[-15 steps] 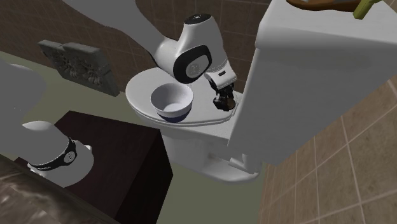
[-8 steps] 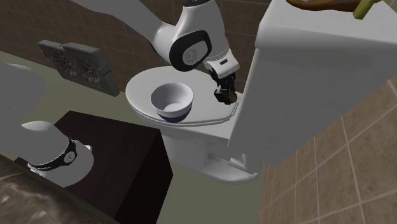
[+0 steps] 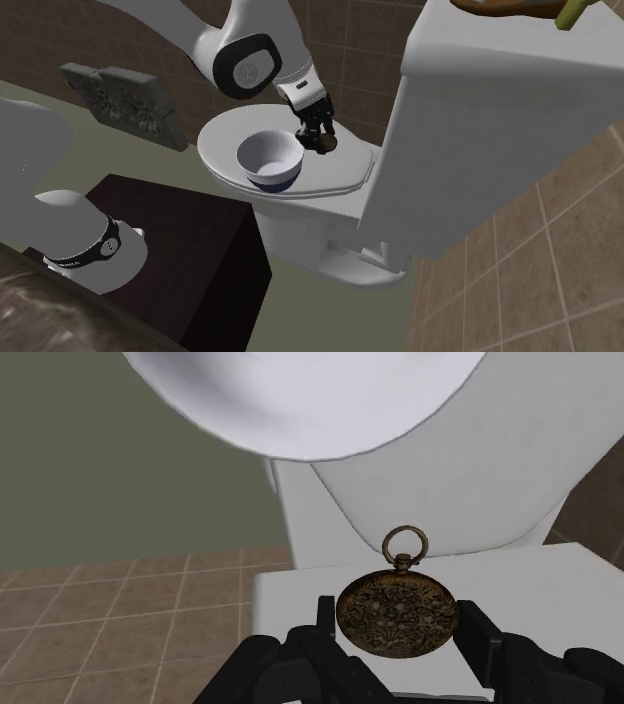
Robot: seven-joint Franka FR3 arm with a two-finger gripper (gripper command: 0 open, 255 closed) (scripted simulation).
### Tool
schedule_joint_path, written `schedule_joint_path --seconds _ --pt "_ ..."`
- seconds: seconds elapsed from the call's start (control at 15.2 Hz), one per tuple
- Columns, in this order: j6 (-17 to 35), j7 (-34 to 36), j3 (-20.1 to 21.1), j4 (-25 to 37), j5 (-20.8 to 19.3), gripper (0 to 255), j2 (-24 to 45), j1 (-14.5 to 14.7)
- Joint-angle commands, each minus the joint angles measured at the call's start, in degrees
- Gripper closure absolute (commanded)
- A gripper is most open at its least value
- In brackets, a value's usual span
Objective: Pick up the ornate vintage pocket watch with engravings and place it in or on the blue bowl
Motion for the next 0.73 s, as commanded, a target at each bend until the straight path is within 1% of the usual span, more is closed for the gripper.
schedule_joint_path --seconds 0.0,0.26,0.59,0.66 --pt "0.7 1.0 1.0 -4.0 1.8 255 -3.6 1.2" --pt "0.7 2.7 2.8 -10.5 6.1 255 -10.5 4.7" --pt "-0.9 5.8 4.9 -17.3 11.7 255 -19.1 11.0" --pt "-1.1 6.2 5.1 -17.9 12.2 255 -19.9 11.7"
